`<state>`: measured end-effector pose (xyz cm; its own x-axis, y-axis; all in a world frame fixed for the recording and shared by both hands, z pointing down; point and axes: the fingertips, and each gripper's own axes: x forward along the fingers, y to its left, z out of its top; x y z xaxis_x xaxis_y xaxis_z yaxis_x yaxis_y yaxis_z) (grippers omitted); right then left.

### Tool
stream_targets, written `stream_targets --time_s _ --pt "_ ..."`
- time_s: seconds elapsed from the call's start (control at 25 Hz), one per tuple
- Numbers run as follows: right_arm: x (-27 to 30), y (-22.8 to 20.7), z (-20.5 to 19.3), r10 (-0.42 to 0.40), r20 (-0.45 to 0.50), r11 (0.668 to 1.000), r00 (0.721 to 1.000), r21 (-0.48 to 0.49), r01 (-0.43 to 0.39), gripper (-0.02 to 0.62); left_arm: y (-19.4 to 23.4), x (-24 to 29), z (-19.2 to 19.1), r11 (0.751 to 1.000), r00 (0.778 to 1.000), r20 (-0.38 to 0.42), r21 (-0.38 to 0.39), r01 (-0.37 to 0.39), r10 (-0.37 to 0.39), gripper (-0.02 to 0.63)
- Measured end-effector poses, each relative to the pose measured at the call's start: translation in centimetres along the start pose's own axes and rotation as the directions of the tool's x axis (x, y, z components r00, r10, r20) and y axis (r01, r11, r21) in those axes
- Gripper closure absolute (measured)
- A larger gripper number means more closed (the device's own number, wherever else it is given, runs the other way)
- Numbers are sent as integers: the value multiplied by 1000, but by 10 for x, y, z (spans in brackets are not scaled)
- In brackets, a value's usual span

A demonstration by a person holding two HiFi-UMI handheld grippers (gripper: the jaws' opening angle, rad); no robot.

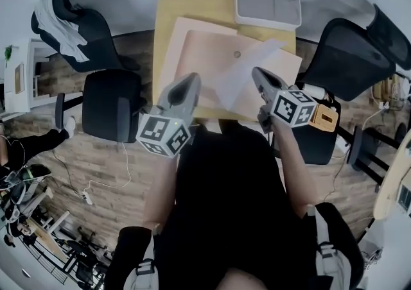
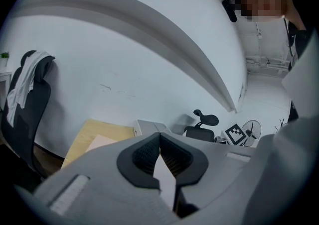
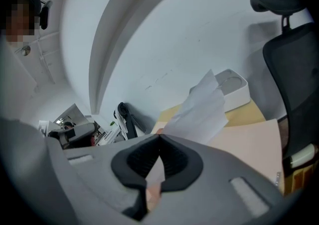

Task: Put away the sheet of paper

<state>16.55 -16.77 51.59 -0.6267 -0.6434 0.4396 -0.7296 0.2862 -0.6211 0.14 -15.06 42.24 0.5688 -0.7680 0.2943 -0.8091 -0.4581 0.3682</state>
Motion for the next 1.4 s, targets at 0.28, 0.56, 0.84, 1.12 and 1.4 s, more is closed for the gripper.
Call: stream_targets --time_s 0.28,0.56,0.84,1.12,1.4 --pt "-17 -39 -25 -63 -65 998 996 19 64 594 -10 11 0 1000 1000 1 8 4 -4 595" --pt "-25 -74 -50 -120 -143 991 982 33 126 594 -17 18 -4 1000 1000 -5 13 -1 1 595" --pt "-27 -104 -77 -185 -225 979 957 46 200 594 -10 10 -10 1000 1000 -7 -3 -31 31 595" --pt "-16 -112 -94 -201 -275 976 940 30 217 594 -7 1 -9 998 998 2 -4 -58 58 595" --pt "-7 -109 -114 -201 -335 976 920 7 216 594 0 -10 -11 997 997 -3 -6 -77 77 595"
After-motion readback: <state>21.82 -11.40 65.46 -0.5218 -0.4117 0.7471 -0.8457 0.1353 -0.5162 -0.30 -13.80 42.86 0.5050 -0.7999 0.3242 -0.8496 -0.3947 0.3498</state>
